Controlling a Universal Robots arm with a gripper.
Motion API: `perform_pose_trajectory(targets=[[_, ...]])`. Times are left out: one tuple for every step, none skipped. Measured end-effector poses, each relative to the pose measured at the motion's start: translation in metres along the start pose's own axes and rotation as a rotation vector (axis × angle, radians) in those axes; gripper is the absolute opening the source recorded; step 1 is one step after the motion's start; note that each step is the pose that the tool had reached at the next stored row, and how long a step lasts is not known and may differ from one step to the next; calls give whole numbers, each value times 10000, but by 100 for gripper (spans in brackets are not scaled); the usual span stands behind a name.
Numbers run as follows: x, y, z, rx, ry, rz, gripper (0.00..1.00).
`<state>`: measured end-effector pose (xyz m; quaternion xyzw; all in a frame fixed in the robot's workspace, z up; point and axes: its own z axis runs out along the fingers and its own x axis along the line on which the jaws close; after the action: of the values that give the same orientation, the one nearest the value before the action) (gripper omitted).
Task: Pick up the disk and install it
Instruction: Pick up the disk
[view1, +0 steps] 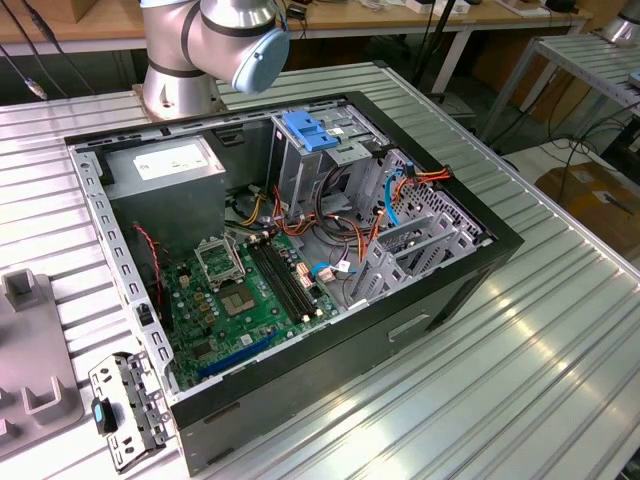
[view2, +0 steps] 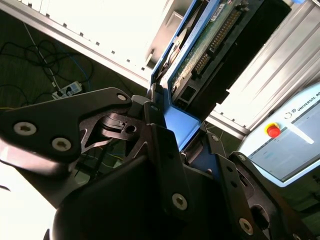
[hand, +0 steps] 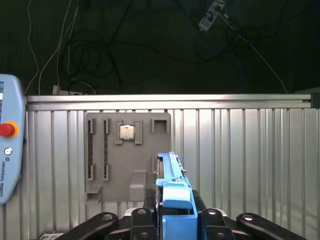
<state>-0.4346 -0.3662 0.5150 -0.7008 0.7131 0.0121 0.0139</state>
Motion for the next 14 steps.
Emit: perform_pose_trajectory(targets=[[0,-4,0,0,0,0,37],[0,-17,0,0,0,0,37],[0,-24,0,0,0,0,37],[-1,-30,0,0,0,0,37],[-1,-36,0,0,0,0,37],[-1,-42,0,0,0,1,37],[-1,-48,0,1,0,1,37],[-1,-53,0,1,0,1,37],[-1,-63,0,0,0,0,37],[-1,-71,0,0,0,0,37],[-1,-77,0,0,0,0,37],[-2,-87,0,0,0,0,37],[-2,-94,0,0,0,1,37],[-2,-94,0,1,0,1,37]])
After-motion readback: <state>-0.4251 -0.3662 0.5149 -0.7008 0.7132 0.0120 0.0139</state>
